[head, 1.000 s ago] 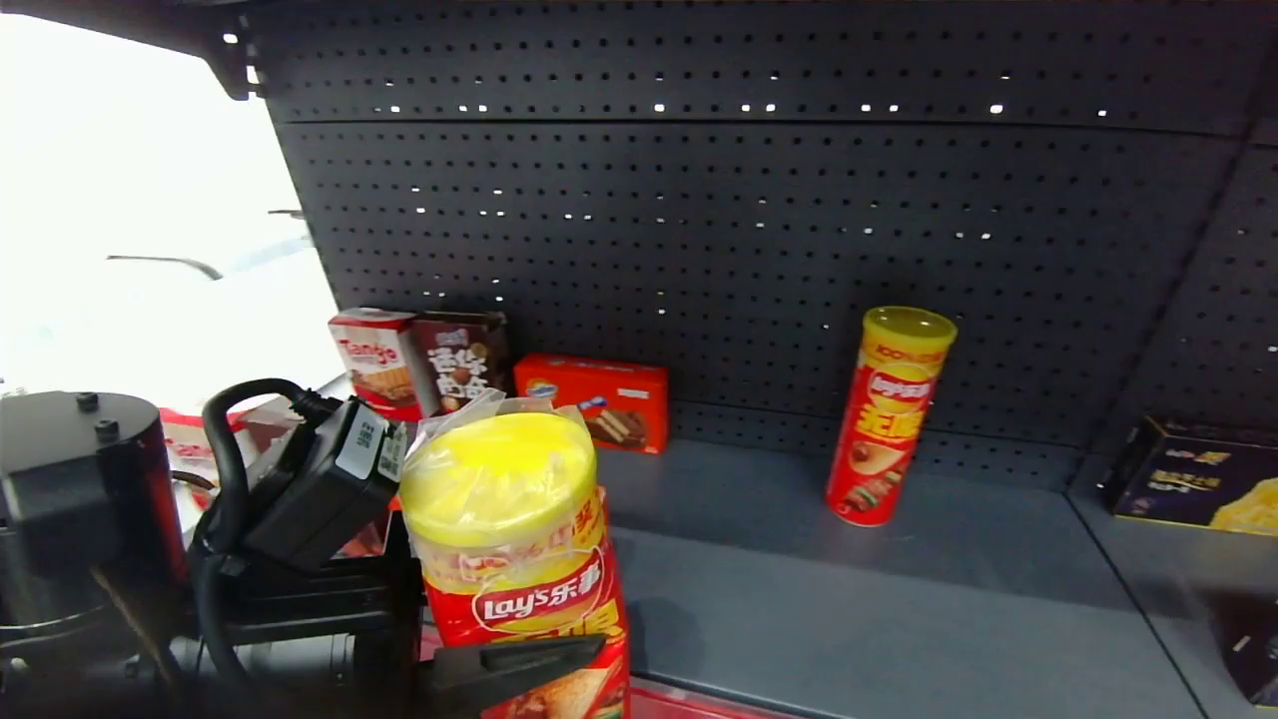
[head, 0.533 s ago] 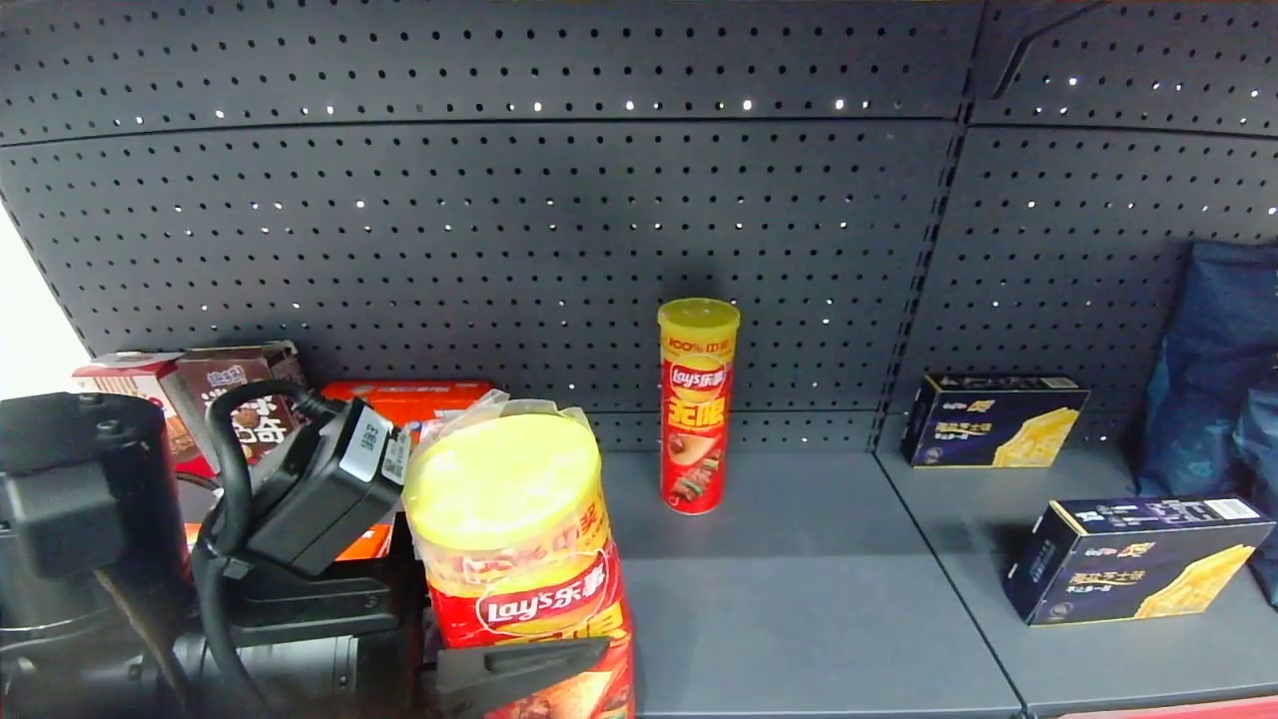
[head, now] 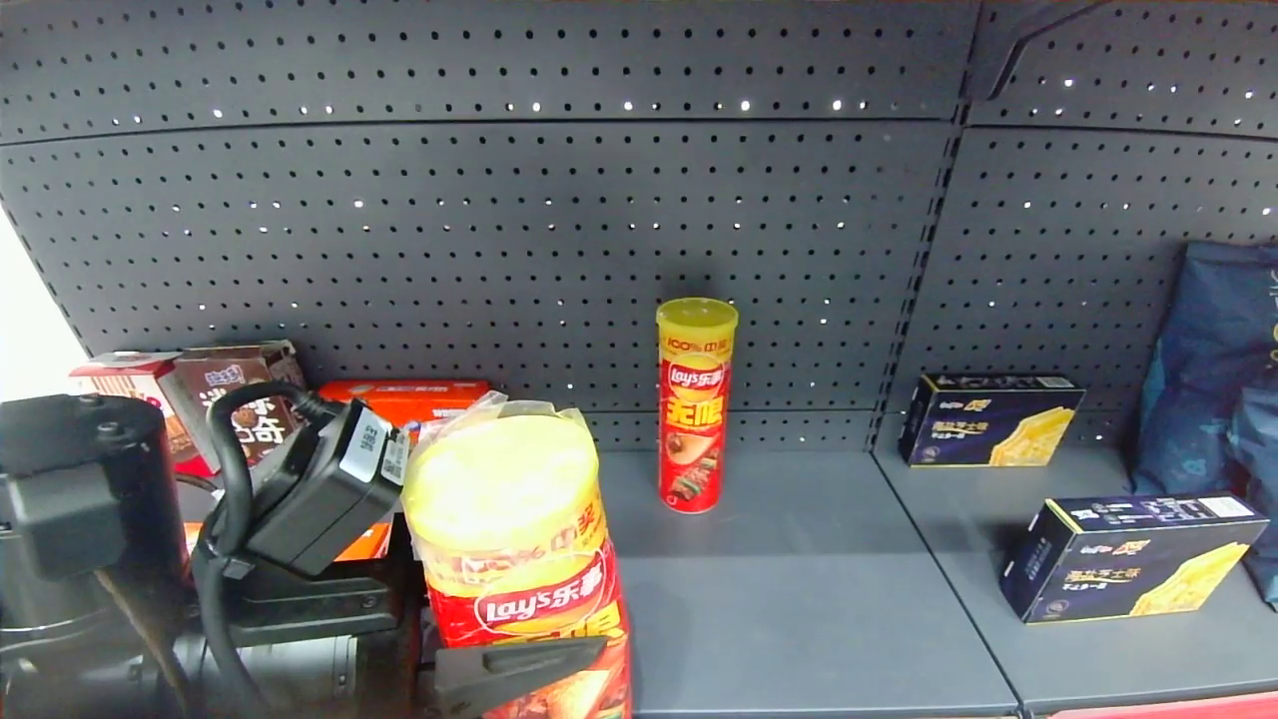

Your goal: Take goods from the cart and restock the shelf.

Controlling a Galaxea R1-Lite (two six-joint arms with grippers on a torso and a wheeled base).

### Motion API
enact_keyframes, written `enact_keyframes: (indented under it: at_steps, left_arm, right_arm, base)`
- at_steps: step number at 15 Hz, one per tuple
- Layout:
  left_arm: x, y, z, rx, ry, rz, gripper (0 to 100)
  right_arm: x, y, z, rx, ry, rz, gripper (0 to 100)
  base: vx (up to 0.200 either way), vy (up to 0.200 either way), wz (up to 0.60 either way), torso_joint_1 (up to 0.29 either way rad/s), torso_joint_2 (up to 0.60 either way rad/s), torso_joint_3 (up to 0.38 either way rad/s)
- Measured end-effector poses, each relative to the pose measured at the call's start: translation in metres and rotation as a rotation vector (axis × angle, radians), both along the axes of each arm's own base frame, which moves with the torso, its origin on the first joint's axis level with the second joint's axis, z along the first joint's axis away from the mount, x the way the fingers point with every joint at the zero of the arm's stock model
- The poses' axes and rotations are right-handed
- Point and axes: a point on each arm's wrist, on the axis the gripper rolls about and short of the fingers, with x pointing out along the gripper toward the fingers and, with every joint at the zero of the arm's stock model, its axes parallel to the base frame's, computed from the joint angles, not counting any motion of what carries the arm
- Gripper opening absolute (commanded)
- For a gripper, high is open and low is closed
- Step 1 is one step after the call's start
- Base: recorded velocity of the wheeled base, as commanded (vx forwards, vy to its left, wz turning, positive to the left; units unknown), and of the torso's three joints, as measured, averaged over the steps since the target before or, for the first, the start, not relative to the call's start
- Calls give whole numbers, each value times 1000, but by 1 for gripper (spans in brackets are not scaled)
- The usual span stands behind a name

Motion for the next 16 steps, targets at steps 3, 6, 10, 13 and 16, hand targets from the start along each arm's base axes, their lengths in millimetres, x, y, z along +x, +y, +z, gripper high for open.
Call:
enact_keyframes:
  at_steps: [3,6,10,13,16]
  left_arm:
    - [0,1,-1,5,7,6,0]
    - [1,0,-1,2,2,6,0]
    - [5,-3,-3,10,13,6,0]
    - [9,-3,-5,14,19,17,0]
    - [13,-2,-5,16,22,31,0]
  right_arm:
    - [0,0,6,-9,-3,-14,100]
    - [-5,1,64,39,-105,12,100]
    - [34,4,128,-80,-11,254,100]
    - [76,17,148,-102,64,387,100]
    - [123,37,162,-117,136,472,100]
  base:
    - [0,0,0,0,0,0]
    - [0,0,0,0,0,0]
    - [0,0,0,0,0,0]
    - [0,0,0,0,0,0]
    - [0,0,0,0,0,0]
